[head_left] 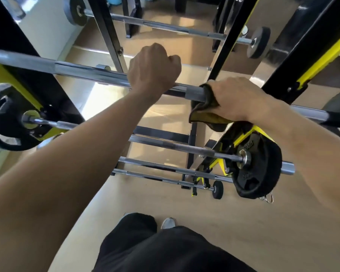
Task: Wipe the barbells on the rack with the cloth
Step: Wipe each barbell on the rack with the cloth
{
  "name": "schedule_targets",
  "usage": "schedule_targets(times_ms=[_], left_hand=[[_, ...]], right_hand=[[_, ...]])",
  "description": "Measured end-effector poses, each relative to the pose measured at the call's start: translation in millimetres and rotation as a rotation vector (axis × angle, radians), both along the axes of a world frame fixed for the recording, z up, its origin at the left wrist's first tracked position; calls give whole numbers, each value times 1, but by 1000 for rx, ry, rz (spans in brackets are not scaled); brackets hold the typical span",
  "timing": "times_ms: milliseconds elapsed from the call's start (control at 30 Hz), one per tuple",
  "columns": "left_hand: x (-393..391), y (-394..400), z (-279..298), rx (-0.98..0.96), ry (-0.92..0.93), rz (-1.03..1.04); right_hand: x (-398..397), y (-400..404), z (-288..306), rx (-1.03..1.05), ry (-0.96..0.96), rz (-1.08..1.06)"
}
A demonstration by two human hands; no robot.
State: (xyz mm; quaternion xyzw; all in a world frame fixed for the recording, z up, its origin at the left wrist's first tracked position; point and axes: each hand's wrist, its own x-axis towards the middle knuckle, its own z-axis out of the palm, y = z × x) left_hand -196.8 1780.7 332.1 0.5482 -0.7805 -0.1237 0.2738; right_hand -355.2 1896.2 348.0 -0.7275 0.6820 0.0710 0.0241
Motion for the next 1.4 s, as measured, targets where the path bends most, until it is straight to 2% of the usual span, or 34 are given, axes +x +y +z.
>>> schedule_targets(times_ms=[67, 167, 233, 367, 467, 567, 800, 933, 1067, 1200, 1333, 1400], left_hand=[[7, 5, -1, -67, 222, -84], [27, 7, 0, -76, 723, -169], [48, -1, 0, -60, 869, -101], [110, -20, -9, -136, 706, 32], [168, -42, -17, -292, 551, 165], [232, -68, -23, -437, 472, 389], [337, -111, 0, -558, 419, 717], [368, -149, -1, -264, 281, 674], [373, -169, -14, -113, 269, 581], [364, -170, -25, -157, 340, 594], [364, -172, -31, -180, 279, 608], [362, -173, -36, -234, 336, 603]], right_hand=[[15, -9, -3, -52, -28, 30], [36, -19, -6, -136, -220, 39], [54, -28, -5, -165, -368, 70], [102, -60, -3, -135, -550, 88], [150, -94, -4, -108, -612, 125], [211, -137, -2, -75, -486, 148], [317, -227, -3, -66, -184, 219], [367, -261, 2, -78, -173, 227], [410, -286, 2, -139, -136, 280], [409, -286, -4, -230, -134, 276], [371, -266, -4, -202, -115, 367], [336, -250, -3, -155, -85, 392]])
